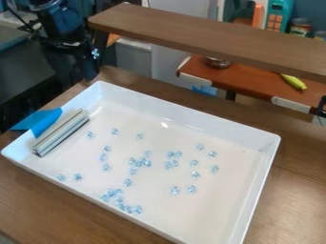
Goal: Sweep into pile
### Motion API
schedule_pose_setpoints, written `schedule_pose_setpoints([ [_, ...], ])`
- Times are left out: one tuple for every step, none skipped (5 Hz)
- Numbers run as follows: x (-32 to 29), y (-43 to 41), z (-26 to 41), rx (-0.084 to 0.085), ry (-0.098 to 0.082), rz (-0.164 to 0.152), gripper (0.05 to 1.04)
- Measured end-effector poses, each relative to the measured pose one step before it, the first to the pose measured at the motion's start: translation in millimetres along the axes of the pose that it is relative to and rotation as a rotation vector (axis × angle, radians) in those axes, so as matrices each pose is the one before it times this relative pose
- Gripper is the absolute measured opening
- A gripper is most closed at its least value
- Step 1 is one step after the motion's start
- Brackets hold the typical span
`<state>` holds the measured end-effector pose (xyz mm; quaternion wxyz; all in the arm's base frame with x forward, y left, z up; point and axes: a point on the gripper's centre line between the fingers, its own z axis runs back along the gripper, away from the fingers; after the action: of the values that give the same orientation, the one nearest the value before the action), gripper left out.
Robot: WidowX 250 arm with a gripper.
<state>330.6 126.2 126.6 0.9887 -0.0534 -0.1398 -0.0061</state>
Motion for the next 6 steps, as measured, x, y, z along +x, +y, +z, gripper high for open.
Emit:
schedule_pose_setpoints([
  [-3.99,1.51,-10.82,-0.0101,0.0305,0.0098,1.0],
  [-1.79,6.5,-22.14,0.0581,0.0644,0.0155,1.0],
  [2.76,4.26,-13.48,0.1068,0.0351,-0.013,1.0],
  [0.25,13.17,-6.33,0.1037,-0.0102,-0.0065,1.0],
  [-2.23,3.91,-17.21,0.0182,0.0093,-0.0004,1.0],
  [-9.02,14.45,-18.45,-0.0198,0.0141,0.0368,1.0],
])
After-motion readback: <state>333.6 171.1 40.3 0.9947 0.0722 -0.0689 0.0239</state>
